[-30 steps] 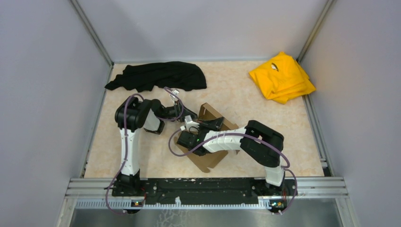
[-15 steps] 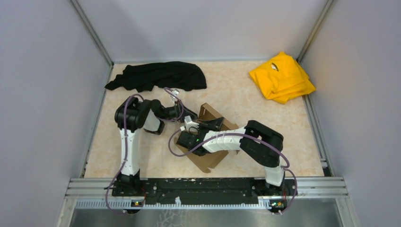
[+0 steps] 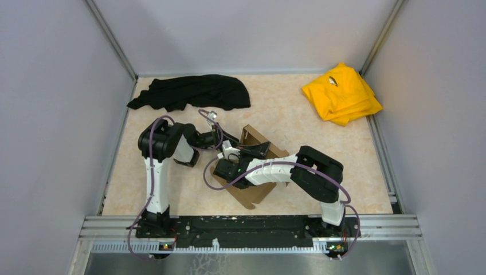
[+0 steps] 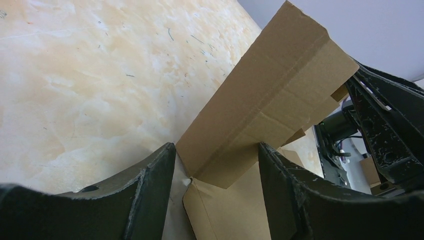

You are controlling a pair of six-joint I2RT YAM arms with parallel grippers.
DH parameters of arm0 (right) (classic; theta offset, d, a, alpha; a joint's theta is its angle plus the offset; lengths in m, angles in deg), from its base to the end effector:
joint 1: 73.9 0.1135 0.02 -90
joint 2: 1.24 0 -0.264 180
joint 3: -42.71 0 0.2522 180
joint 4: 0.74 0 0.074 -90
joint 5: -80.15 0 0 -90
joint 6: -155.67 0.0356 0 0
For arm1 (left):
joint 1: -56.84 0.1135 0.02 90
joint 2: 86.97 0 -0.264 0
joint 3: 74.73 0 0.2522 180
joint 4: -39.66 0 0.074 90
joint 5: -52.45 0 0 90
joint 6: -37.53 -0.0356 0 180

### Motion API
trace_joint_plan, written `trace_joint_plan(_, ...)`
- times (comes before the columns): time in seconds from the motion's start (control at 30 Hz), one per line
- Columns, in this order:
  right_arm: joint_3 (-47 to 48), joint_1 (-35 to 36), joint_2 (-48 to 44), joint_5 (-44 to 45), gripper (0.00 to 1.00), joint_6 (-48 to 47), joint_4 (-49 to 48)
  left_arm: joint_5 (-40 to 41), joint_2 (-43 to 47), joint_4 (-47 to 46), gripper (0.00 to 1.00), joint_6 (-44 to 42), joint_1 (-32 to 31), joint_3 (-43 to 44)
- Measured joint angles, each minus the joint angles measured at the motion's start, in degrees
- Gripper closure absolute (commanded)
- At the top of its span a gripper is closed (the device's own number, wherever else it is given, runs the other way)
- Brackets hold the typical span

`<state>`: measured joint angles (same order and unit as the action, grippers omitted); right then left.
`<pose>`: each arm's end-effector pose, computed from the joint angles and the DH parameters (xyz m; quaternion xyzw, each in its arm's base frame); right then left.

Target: Fold the paper box

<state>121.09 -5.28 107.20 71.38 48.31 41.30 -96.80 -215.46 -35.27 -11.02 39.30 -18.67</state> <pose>0.1590 0.3095 0.1620 -0.4372 0.6176 -0.5287 0.3846 0.3269 -0.1354 0.0837 0.2248 0.6620 -0.6067 0.3783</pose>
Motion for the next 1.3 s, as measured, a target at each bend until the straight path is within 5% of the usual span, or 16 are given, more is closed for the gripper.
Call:
trace_joint_plan(0.73,-0.09,0.0,-0.02,-0.46,1.0,-1.09,-1.62,7.02,2.84,0.98,0.32,-7.3,-2.97,-0.87)
trace_joint_plan(1.3,-0.13,0.0,-0.04,-0.74,1.0,-1.99,-3.41,10.67,4.37,7.98,0.55,-10.4,-3.5,1.07)
